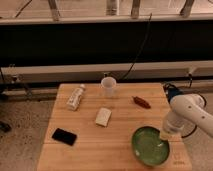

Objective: Push the ceramic bowl across the table

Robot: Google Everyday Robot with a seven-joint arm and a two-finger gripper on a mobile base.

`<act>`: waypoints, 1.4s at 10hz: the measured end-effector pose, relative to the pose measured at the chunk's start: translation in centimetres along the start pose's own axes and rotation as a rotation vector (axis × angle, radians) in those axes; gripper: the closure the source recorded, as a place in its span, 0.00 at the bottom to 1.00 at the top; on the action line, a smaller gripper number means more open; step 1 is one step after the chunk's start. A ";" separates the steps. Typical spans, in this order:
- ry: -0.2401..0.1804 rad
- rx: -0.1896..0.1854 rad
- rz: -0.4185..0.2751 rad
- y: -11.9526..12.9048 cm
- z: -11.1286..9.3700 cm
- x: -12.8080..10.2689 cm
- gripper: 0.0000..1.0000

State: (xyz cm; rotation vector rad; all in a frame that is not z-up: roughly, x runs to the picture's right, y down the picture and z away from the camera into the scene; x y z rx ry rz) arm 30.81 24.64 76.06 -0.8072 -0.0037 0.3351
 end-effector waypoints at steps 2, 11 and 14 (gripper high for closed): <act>-0.004 -0.006 0.003 0.0 0.3 0.0 0.99; -0.005 -0.020 -0.038 -1.3 1.8 -2.9 0.99; 0.003 -0.020 -0.062 -1.5 2.4 -4.5 0.99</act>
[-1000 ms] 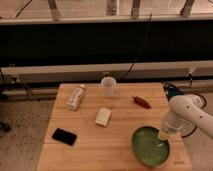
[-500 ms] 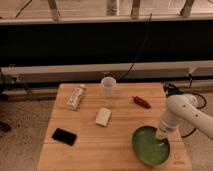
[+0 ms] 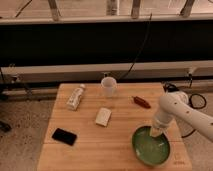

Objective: Push the ceramic bowl across the table

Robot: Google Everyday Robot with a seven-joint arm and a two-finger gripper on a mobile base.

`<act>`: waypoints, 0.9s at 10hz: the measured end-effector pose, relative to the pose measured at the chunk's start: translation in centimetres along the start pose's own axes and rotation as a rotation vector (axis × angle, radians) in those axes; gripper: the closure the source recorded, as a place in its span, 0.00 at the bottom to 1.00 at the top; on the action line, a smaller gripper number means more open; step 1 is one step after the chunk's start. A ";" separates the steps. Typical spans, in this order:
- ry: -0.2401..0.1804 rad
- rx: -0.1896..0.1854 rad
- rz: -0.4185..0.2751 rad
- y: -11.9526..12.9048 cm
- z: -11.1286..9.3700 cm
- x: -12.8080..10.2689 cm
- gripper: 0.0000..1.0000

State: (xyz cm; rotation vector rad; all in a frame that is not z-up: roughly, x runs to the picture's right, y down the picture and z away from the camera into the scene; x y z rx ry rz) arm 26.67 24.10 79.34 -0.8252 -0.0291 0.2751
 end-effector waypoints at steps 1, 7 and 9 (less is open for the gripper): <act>-0.001 0.006 -0.012 -0.4 0.6 -0.9 0.99; 0.038 0.039 -0.084 -1.4 1.8 -5.7 0.99; 0.049 0.050 -0.114 -2.4 2.1 -7.7 0.99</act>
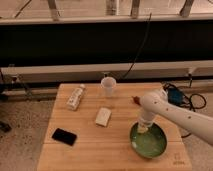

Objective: Push the ceramic bowl across the table

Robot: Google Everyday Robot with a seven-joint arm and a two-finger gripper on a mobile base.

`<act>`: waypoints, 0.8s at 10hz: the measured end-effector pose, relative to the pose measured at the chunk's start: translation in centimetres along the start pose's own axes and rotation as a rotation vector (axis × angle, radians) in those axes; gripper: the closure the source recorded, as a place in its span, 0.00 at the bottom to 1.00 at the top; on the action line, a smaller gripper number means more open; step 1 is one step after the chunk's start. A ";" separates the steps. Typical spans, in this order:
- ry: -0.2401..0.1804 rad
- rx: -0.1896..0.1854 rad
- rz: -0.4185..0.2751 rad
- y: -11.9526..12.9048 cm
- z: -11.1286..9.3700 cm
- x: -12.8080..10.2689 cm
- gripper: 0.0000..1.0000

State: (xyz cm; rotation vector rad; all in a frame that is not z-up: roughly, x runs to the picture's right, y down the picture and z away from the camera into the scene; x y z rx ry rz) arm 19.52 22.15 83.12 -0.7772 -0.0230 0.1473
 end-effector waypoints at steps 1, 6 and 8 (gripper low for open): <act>0.004 0.008 -0.019 -0.5 0.1 -1.4 0.99; 0.013 0.015 -0.035 -0.7 0.1 -2.0 0.99; 0.024 0.018 -0.069 -1.2 0.4 -3.3 0.99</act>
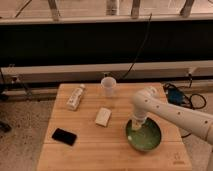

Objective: Push the ceramic bowl across the table

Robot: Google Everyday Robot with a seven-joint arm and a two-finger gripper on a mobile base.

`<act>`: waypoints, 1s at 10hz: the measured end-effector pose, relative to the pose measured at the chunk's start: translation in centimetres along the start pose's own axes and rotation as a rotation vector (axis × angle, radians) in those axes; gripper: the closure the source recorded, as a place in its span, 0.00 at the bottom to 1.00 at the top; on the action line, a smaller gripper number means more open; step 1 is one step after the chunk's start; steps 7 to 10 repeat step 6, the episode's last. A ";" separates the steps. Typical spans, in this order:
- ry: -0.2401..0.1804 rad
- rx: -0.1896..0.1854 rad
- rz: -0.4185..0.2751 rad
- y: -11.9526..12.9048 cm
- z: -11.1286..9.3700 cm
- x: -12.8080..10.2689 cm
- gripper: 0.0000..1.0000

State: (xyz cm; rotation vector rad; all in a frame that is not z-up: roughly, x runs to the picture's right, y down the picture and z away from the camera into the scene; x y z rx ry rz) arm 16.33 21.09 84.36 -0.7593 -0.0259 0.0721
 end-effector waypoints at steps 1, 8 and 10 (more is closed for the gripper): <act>-0.001 0.005 -0.018 -0.3 0.0 -1.1 0.99; 0.020 0.010 -0.053 -1.2 0.1 -2.3 0.99; 0.020 0.010 -0.053 -1.2 0.1 -2.3 0.99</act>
